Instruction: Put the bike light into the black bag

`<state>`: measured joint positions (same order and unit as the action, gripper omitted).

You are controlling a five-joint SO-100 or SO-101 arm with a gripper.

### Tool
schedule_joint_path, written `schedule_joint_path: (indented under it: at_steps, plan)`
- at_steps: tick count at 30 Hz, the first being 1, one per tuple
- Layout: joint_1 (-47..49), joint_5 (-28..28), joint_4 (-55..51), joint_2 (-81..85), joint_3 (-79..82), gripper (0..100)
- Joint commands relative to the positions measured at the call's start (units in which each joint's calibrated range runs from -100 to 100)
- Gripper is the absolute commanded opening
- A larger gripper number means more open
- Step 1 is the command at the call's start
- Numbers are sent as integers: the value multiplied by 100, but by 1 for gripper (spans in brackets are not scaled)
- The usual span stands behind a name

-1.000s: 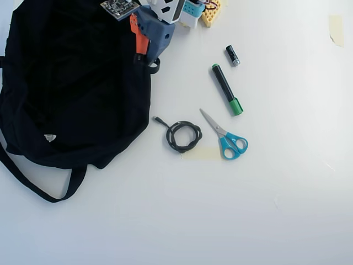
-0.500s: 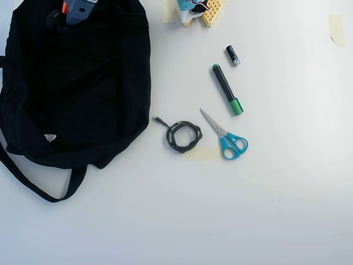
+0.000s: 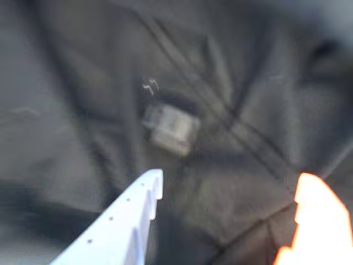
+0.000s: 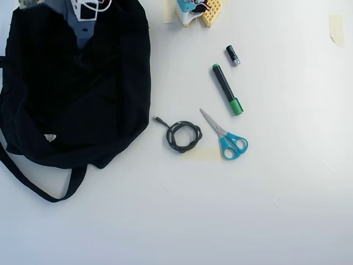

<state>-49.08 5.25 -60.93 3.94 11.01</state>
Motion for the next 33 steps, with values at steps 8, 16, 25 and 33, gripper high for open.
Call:
schedule_joint_path:
  at_steps: [8,16,25,33]
  plan:
    - [4444,602,-1177,2411,-175,52]
    - [4975,880,-1943,3523,301,3]
    - [5252,-85,-2047,4850,2691,2]
    - [5305,-95,-634,6527,5629,2]
